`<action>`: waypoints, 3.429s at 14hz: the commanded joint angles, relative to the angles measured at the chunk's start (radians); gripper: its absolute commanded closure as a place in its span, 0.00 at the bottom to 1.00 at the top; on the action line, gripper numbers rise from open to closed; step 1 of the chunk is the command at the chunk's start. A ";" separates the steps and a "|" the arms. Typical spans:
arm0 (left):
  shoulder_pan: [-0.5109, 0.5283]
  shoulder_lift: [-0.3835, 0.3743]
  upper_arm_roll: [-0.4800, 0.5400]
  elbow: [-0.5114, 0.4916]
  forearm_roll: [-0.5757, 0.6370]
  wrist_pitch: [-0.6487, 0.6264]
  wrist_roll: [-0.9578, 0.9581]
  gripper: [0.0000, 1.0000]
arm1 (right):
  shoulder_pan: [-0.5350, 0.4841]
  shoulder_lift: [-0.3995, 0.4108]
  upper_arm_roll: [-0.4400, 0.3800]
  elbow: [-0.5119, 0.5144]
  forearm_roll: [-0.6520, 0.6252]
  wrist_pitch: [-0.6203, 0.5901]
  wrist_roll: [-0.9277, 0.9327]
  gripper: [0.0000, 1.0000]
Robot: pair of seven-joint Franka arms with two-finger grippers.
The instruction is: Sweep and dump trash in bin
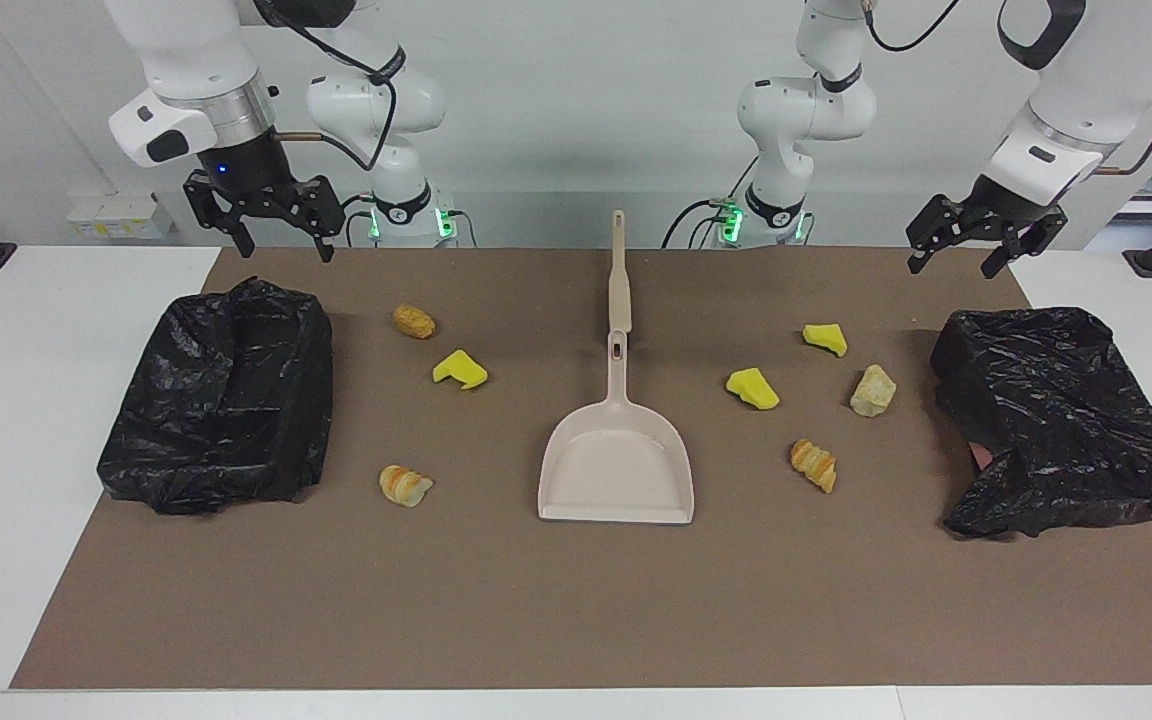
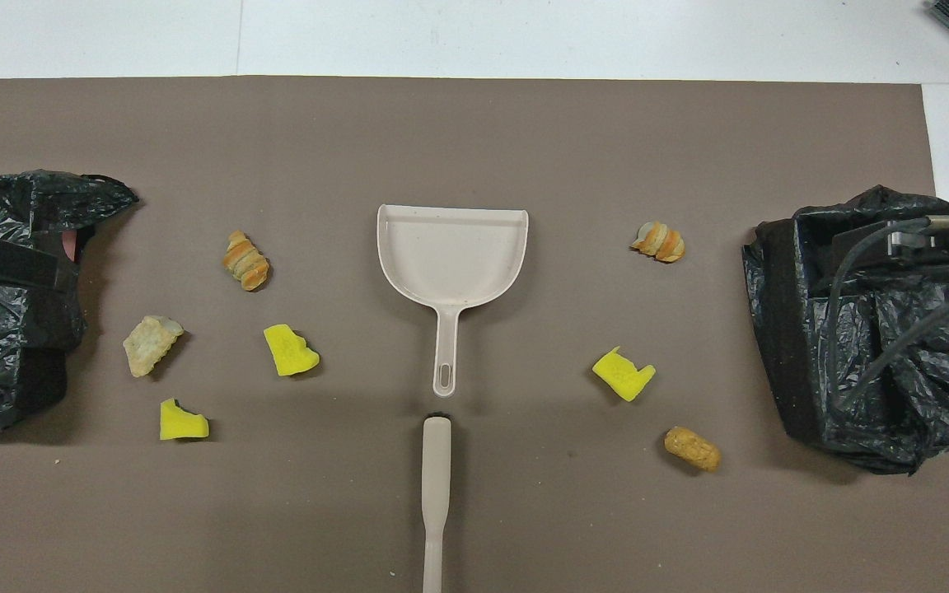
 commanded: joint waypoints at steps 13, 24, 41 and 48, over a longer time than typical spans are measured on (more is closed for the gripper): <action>-0.066 -0.034 -0.008 -0.091 0.017 -0.032 0.010 0.00 | 0.000 -0.060 0.016 -0.092 0.017 0.029 0.007 0.00; -0.345 -0.178 -0.011 -0.524 0.000 0.230 -0.166 0.00 | 0.282 0.163 0.026 -0.132 0.019 0.312 0.327 0.00; -0.704 -0.280 -0.011 -1.041 -0.051 0.790 -0.402 0.00 | 0.557 0.477 0.053 -0.110 0.126 0.543 0.486 0.00; -0.917 -0.257 -0.011 -1.044 -0.051 0.847 -0.707 0.00 | 0.565 0.475 0.053 -0.123 0.119 0.494 0.481 0.65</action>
